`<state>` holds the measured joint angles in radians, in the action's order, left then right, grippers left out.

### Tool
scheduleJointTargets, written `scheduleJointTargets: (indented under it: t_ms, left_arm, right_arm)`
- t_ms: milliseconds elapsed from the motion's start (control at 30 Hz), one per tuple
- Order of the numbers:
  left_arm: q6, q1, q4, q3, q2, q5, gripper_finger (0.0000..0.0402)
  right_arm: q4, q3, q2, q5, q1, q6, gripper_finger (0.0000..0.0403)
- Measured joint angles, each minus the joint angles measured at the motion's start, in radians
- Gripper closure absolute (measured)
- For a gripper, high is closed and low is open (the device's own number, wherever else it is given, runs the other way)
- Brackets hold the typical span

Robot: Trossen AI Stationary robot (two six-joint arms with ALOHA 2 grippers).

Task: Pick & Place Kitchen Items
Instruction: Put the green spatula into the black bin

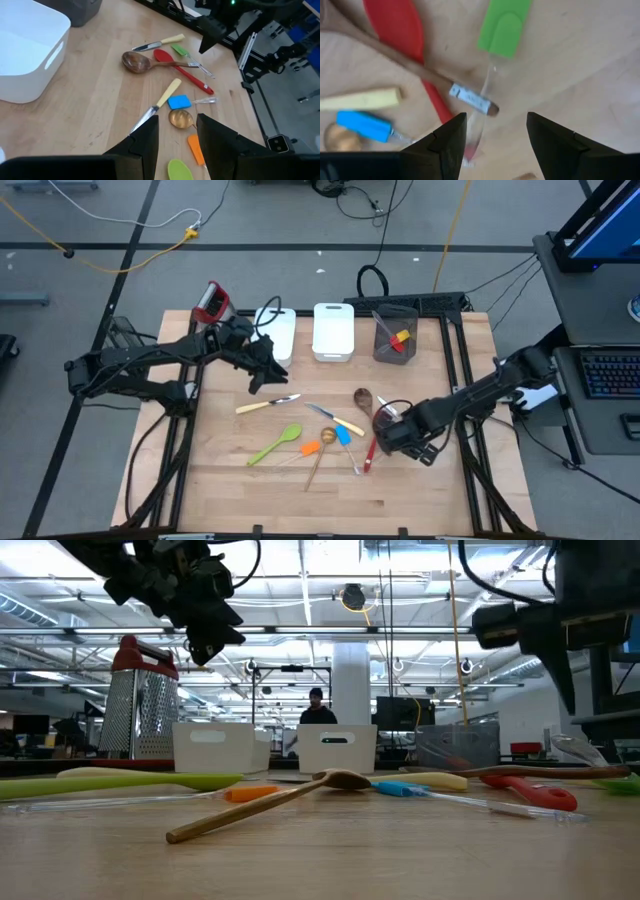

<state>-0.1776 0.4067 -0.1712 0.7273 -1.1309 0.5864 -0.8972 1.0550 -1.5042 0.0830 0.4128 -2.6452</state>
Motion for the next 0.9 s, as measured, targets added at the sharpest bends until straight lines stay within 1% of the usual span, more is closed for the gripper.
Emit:
scheduleJointTargets:
  t_ms: [133, 233, 433, 700, 900]
  left_arm:
    - [0.0, 0.0, -0.011, 0.0, 0.0, 0.002, 0.0266]
    - [0.001, 0.0, -0.017, 0.0, 0.0, 0.016, 0.0266]
    - [-0.002, 0.0, -0.021, 0.0, 0.0, 0.017, 0.0266]
    - [-0.006, 0.0, -0.021, 0.0, 0.0, 0.018, 0.0266]
    - [-0.009, 0.0, -0.021, 0.0, 0.0, 0.018, 0.0266]
  right_arm:
    - [-0.002, 0.0, -0.033, 0.003, -0.008, -0.007, 0.0203]
    - [-0.001, -0.008, -0.036, 0.026, -0.014, -0.014, 0.0202]
    - [-0.002, -0.044, -0.036, 0.025, -0.011, -0.04, 0.02]
    - [0.139, -0.111, -0.036, 0.019, -0.012, -0.059, 0.0201]
    - [0.131, -0.155, -0.036, 0.023, -0.029, -0.061, 0.0202]
